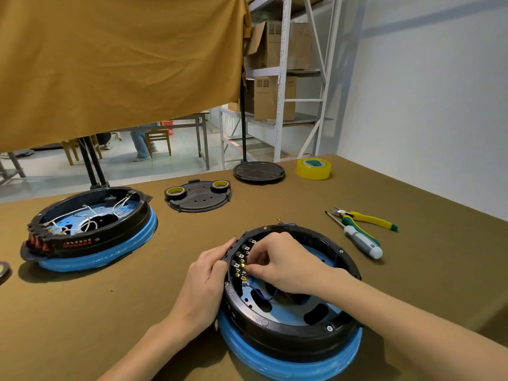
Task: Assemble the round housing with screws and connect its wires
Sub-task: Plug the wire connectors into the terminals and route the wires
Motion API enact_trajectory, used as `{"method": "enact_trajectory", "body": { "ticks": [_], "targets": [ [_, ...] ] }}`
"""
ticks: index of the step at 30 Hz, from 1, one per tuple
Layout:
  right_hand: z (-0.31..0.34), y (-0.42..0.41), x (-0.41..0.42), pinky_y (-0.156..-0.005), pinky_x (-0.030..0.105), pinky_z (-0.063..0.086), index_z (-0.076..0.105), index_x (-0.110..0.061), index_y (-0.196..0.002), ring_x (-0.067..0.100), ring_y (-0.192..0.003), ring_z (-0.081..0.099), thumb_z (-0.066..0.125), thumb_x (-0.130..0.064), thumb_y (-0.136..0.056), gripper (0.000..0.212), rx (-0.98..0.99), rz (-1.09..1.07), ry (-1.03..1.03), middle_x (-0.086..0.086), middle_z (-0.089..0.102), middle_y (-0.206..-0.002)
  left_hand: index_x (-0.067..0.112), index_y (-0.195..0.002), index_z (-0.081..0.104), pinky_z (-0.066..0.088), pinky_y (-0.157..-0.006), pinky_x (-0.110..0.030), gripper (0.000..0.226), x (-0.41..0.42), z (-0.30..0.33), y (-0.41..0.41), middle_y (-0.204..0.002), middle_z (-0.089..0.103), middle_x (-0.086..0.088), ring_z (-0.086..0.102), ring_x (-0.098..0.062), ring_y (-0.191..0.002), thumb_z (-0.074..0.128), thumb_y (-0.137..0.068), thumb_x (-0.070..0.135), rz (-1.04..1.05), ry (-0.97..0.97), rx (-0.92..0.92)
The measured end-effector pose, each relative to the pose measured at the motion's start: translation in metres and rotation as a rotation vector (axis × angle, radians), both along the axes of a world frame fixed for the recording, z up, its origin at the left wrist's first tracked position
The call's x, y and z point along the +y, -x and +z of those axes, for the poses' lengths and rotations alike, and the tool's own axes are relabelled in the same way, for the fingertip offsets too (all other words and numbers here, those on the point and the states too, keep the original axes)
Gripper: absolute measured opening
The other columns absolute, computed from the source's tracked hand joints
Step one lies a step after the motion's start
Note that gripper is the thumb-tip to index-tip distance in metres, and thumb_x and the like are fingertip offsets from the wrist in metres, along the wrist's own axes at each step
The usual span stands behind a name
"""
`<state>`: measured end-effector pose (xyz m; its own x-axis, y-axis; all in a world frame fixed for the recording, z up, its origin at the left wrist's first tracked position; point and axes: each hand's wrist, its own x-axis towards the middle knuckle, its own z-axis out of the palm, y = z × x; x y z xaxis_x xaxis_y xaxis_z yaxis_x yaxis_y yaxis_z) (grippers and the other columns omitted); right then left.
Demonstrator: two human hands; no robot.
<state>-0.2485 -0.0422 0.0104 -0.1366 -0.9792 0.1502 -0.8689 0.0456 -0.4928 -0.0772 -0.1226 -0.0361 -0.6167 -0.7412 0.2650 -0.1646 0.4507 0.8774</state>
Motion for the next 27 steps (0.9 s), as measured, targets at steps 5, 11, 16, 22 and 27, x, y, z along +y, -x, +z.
{"method": "enact_trajectory", "body": {
  "ticks": [5, 11, 16, 22, 27],
  "targets": [
    [-0.001, 0.0, 0.0, -0.066, 0.016, 0.045, 0.08, -0.018, -0.092, 0.002, -0.072, 0.062, 0.072, -0.03, -0.094, 0.015, -0.041, 0.012, 0.012, -0.008, 0.072, -0.082, 0.023, -0.148, 0.054, 0.038, -0.119, -0.036, 0.061, 0.0, 0.0, -0.001, -0.146, 0.058, 0.011, 0.047, 0.003, -0.137, 0.031, -0.094, 0.041, -0.007, 0.011, 0.002],
    [-0.001, -0.001, -0.001, -0.064, 0.015, 0.046, 0.08, -0.02, -0.088, -0.001, -0.069, 0.061, 0.072, -0.029, -0.093, 0.013, -0.02, 0.004, 0.009, -0.01, 0.071, -0.078, 0.025, -0.147, 0.054, 0.037, -0.119, -0.033, 0.061, 0.002, -0.001, 0.0, -0.145, 0.058, 0.013, 0.046, 0.006, -0.135, 0.029, -0.094, 0.042, -0.001, 0.015, 0.003],
    [-0.001, -0.004, 0.001, -0.073, 0.028, 0.057, 0.079, -0.021, -0.093, 0.006, -0.076, 0.066, 0.07, -0.031, -0.094, 0.014, -0.002, -0.007, 0.013, -0.006, 0.074, -0.085, 0.027, -0.15, 0.049, 0.034, -0.118, -0.026, 0.063, 0.003, -0.001, 0.0, -0.149, 0.054, 0.013, 0.043, 0.01, -0.135, 0.027, -0.094, 0.045, 0.003, -0.001, -0.012],
    [0.0, -0.012, -0.001, -0.078, 0.036, 0.059, 0.079, -0.014, -0.096, 0.015, -0.08, 0.069, 0.068, -0.024, -0.096, 0.015, 0.035, -0.029, 0.01, 0.002, 0.075, -0.088, 0.026, -0.154, 0.044, 0.032, -0.123, -0.035, 0.068, 0.007, 0.001, 0.0, -0.153, 0.05, 0.013, 0.042, 0.006, -0.139, 0.024, -0.093, 0.048, 0.004, -0.031, -0.012],
    [-0.001, -0.018, -0.004, -0.081, 0.046, 0.059, 0.076, -0.009, -0.097, 0.026, -0.086, 0.068, 0.063, -0.022, -0.099, 0.019, 0.096, -0.066, 0.001, 0.009, 0.074, -0.092, 0.026, -0.153, 0.044, 0.032, -0.122, -0.027, 0.067, 0.008, 0.002, 0.0, -0.151, 0.05, 0.017, 0.042, 0.012, -0.136, 0.025, -0.093, 0.047, -0.001, -0.029, 0.008]
  ]
}}
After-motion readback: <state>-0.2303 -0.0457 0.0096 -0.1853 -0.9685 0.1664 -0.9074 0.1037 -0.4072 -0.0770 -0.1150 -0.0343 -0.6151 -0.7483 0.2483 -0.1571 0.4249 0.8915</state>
